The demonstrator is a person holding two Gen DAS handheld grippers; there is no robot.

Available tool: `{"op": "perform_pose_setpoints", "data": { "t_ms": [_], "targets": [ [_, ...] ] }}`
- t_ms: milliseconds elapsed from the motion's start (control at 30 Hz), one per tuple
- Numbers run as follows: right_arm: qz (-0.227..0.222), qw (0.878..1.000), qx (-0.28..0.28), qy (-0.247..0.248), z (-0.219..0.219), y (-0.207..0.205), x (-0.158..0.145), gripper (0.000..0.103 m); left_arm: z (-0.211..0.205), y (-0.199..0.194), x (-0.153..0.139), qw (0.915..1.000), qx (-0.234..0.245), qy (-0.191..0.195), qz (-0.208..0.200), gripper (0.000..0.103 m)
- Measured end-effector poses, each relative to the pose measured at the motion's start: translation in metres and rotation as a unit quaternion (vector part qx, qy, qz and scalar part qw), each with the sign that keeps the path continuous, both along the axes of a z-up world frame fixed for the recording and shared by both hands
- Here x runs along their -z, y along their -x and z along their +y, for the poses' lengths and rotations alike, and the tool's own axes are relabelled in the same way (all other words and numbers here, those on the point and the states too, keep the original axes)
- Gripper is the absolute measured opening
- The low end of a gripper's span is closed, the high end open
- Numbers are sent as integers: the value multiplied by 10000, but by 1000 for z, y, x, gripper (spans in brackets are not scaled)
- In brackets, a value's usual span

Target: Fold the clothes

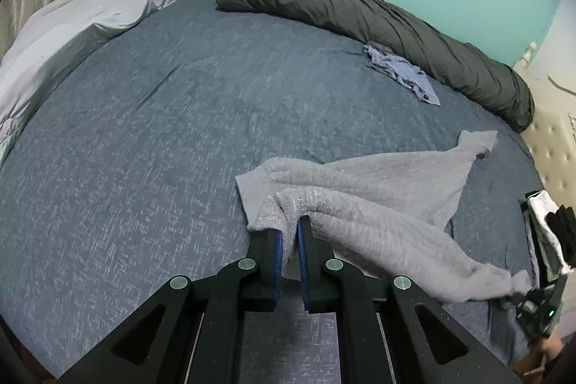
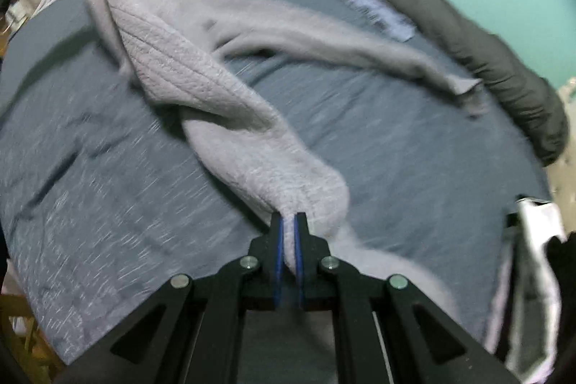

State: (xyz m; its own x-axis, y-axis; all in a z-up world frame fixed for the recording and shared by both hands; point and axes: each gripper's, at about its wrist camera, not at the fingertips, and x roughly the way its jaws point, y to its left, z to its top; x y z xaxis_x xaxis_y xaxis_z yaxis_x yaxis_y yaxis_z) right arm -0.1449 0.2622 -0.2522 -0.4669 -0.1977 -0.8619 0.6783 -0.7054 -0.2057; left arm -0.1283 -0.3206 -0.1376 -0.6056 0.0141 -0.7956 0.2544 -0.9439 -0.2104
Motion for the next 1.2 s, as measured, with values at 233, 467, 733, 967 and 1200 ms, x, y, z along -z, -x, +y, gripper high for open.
{"op": "perform_pose_setpoints", "data": {
  "t_ms": [233, 467, 733, 967, 1200],
  "targets": [
    [-367, 9993, -54, -47, -7, -19, 28, 5, -2, -8, 7, 10000, -58, -25, -51, 8],
    [-764, 9946, 312, 630, 23, -26, 15, 14, -3, -16, 16, 9999, -50, -15, -124, 8],
    [-749, 9831, 1357, 976, 112, 25, -27, 45, -4, -21, 23, 9998, -45, -9, -178, 8],
    [-1345, 9684, 1890, 910, 162, 58, -10, 62, -5, -23, 27, 9997, -56, 11, -225, 8],
    [-1733, 9637, 1866, 805, 163, 76, 15, 68, -4, -21, 29, 9996, -59, 42, -256, 8]
  ]
}}
